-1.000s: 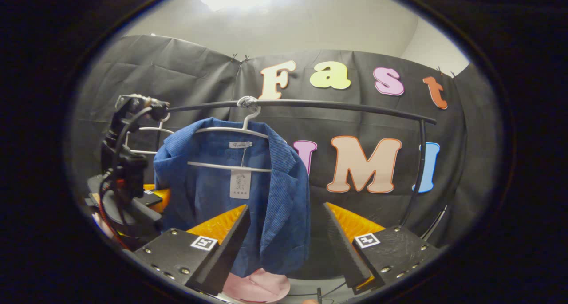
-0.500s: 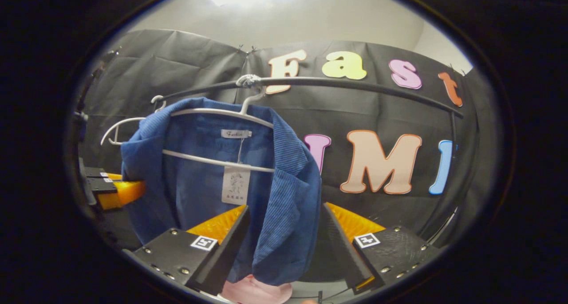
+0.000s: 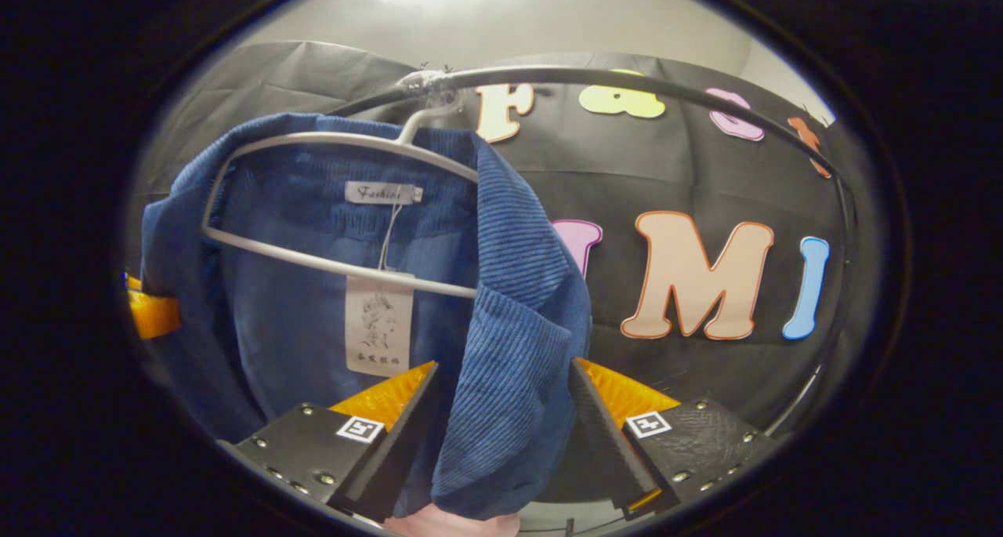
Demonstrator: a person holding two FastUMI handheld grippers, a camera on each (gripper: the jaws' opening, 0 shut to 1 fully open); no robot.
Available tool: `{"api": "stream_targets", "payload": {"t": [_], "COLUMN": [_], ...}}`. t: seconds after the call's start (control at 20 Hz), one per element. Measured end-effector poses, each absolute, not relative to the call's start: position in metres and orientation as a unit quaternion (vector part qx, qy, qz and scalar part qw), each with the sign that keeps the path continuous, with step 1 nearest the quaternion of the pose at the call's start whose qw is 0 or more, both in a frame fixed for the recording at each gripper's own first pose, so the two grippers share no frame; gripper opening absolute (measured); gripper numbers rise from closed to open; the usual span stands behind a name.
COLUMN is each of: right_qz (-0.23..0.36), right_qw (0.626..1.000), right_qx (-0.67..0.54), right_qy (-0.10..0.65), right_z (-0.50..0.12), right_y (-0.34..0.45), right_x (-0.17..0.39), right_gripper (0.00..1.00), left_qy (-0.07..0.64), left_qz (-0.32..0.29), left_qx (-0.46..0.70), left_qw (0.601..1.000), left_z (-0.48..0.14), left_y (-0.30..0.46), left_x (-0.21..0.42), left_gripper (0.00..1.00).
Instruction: Grasp the clothes on the hanger with both hands and then place them into the laundry hamper below.
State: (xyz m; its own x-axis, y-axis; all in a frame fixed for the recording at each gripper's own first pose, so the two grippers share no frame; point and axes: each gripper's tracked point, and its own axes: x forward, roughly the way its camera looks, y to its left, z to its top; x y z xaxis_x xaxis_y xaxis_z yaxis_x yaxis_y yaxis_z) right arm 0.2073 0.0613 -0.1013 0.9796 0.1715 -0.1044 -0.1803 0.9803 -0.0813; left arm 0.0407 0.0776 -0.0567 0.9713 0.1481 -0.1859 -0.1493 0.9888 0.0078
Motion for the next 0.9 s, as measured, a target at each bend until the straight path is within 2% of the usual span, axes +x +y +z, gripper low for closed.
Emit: {"api": "stream_targets", "payload": {"t": [0.1, 0.3, 0.5, 0.55, 0.9], "right_qz": [0.087, 0.082, 0.058, 0.049, 0.001], "right_qw": [0.993, 0.993, 0.994, 0.994, 0.996], "right_qx": [-0.048, -0.056, -0.063, -0.065, -0.069], "right_qy": [0.059, 0.067, 0.068, 0.068, 0.051], "right_z": [-0.111, -0.119, -0.117, -0.115, -0.091], "right_y": [0.062, 0.065, 0.053, 0.047, 0.002], "right_x": [0.217, 0.227, 0.229, 0.229, 0.235], "right_gripper": [0.94, 0.59, 0.12, 0.07, 0.07], "left_qy": [0.092, 0.089, 0.087, 0.087, 0.075], "left_qz": [0.078, 0.074, 0.08, 0.083, 0.116], "left_qx": [0.001, -0.003, 0.002, 0.001, -0.003], "left_qw": [0.993, 0.993, 0.993, 0.993, 0.99], "left_z": [-0.054, -0.049, -0.043, -0.042, -0.023], "left_y": [0.08, 0.079, 0.084, 0.086, 0.111], "left_x": [0.038, 0.032, 0.027, 0.027, 0.019], "left_gripper": [0.0, 0.0, 0.0, 0.0, 0.0]}}
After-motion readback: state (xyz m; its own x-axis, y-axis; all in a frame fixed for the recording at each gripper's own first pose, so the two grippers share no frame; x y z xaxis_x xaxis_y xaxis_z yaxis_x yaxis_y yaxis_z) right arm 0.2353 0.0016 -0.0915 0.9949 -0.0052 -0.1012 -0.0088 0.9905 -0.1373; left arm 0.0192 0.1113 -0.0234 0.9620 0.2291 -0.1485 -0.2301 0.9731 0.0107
